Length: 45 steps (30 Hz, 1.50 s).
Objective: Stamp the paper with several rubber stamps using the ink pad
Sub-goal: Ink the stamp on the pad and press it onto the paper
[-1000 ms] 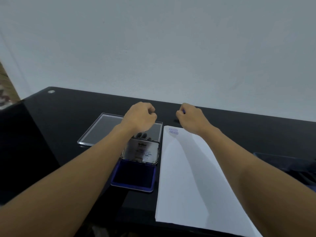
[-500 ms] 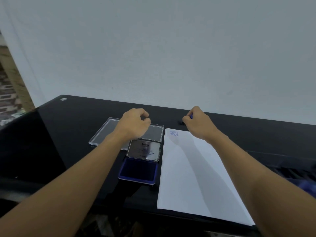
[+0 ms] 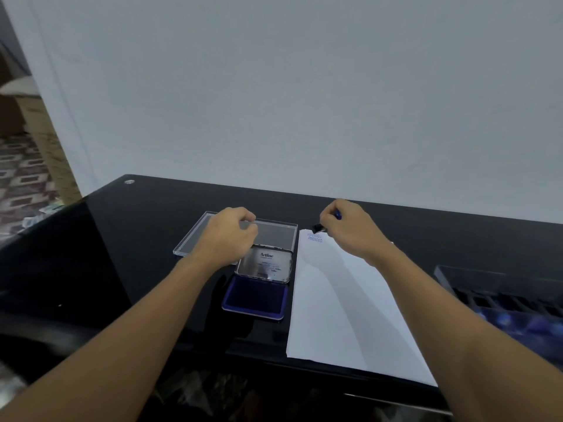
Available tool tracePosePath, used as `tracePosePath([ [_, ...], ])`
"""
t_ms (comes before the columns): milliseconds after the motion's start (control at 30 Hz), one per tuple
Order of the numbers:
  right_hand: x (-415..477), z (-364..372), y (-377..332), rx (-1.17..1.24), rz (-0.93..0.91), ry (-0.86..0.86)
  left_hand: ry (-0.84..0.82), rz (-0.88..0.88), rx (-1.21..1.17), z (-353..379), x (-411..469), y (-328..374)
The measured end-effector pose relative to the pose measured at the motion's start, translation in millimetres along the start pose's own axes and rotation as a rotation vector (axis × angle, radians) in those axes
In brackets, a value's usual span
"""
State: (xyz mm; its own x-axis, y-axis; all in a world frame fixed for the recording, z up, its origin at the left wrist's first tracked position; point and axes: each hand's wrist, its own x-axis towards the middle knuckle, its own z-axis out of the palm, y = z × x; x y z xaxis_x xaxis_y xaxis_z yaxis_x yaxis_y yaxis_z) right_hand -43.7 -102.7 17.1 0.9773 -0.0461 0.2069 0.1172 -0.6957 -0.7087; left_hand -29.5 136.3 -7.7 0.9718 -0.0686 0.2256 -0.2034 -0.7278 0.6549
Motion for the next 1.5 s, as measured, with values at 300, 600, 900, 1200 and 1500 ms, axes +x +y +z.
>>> tracePosePath([
  [300,-20,36,-24,0.006,-0.071,-0.064,0.027,-0.019,-0.015,-5,-29,-29],
  [600,-38,70,-39,-0.105,-0.146,-0.225,0.018,0.014,0.168,8,-49,-70],
  [900,-43,99,-55,-0.305,-0.311,-0.410,-0.053,-0.019,0.326,22,-58,-86],
  [1200,-40,110,-60,-0.374,-0.363,-0.466,-0.047,-0.001,0.346,22,-58,-91],
  [1500,-45,122,-59,-0.445,-0.411,-0.396,-0.031,0.008,0.350,24,-58,-93],
])
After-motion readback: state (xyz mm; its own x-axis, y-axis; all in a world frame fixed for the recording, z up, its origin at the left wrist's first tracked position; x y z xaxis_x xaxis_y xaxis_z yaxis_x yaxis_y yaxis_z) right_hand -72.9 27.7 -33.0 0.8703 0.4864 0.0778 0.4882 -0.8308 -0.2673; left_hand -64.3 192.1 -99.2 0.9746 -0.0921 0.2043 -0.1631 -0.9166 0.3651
